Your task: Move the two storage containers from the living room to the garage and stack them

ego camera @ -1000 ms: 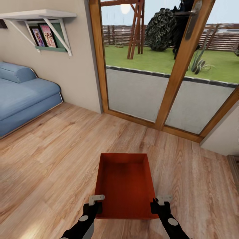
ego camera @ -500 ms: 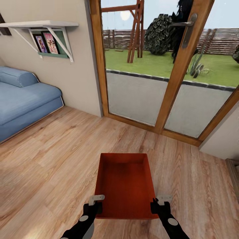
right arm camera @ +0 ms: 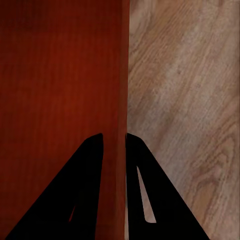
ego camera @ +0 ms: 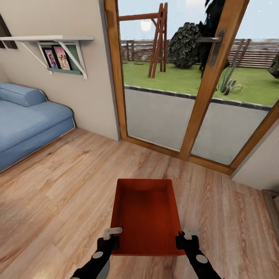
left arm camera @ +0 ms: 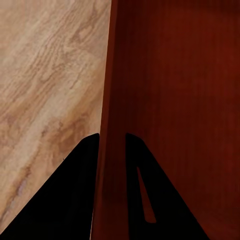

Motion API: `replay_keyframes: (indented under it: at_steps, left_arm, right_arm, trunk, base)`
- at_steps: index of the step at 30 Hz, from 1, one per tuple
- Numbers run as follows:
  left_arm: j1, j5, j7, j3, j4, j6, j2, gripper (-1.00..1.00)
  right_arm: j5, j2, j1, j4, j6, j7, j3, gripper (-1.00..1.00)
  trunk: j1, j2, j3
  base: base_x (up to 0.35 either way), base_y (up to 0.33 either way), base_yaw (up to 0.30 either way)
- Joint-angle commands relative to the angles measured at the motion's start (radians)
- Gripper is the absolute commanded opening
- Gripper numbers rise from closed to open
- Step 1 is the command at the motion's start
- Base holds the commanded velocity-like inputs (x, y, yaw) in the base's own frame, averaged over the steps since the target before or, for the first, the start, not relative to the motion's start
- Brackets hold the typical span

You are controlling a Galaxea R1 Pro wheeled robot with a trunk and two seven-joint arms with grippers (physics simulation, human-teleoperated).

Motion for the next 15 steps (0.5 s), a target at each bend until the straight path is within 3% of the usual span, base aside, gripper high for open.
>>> replay_keyframes:
  at_steps: [1, 15]
  left_arm:
    - [0.0, -0.004, 0.006, 0.007, 0.001, -0.003, -0.001, -1.0]
    - [-0.001, -0.004, 0.006, 0.007, 0.001, -0.003, -0.001, -1.0]
  right_arm:
    - [0.006, 0.0, 0.0, 0.0, -0.002, 0.001, 0.001, -1.0]
    - [0.006, 0.0, 0.0, 0.0, -0.001, 0.001, 0.001, -1.0]
  trunk:
    - [-0.004, 0.007, 0.004]
    - [-0.058, 0.105, 0.069]
  base:
    - [0.0, 0.0, 0.0]
    - [0.0, 0.0, 0.0]
